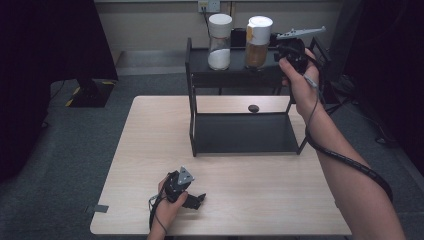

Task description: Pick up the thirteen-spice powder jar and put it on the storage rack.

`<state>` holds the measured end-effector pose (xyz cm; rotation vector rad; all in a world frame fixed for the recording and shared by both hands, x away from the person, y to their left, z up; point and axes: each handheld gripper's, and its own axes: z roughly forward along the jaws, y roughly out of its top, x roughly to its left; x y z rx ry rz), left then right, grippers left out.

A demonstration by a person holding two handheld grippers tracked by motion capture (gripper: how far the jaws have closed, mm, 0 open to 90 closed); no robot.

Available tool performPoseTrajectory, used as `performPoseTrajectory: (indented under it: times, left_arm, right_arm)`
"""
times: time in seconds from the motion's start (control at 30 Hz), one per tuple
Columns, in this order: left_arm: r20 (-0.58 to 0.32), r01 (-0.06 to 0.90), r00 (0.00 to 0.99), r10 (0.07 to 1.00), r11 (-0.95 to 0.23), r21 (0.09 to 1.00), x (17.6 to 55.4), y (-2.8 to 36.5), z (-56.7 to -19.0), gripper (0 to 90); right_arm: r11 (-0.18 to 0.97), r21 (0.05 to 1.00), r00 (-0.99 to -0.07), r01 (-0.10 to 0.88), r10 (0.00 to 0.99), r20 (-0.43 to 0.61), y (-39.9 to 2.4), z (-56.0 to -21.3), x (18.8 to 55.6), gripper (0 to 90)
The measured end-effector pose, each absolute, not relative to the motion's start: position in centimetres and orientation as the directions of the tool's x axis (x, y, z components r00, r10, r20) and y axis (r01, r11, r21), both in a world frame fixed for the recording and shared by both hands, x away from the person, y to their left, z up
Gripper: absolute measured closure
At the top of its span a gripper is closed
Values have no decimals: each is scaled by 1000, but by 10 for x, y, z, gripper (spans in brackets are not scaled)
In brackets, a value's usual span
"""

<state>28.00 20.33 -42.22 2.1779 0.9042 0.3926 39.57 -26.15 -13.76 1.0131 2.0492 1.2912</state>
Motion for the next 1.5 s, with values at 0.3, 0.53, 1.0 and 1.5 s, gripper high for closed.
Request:
performPoseTrajectory:
  times: [0.3, 0.53, 1.0, 1.5]
  left_arm:
    - [1, 484, 706, 708, -484, 729, 280, 203, -422, 0]
    - [1, 484, 706, 708, -484, 729, 280, 203, -422, 0]
    - [1, 484, 706, 708, -484, 729, 280, 203, -422, 0]
    - [1, 484, 706, 708, -484, 729, 280, 203, -422, 0]
  right_arm:
    - [283, 904, -610, 319, 792, -33, -258, -143, 382, 3]
    - [275, 908, -626, 316, 779, -17, -260, -158, 374, 3]
    - [251, 919, -624, 305, 782, -6, -267, -185, 361, 4]
    - [238, 916, -617, 323, 787, 14, -273, -214, 353, 4]
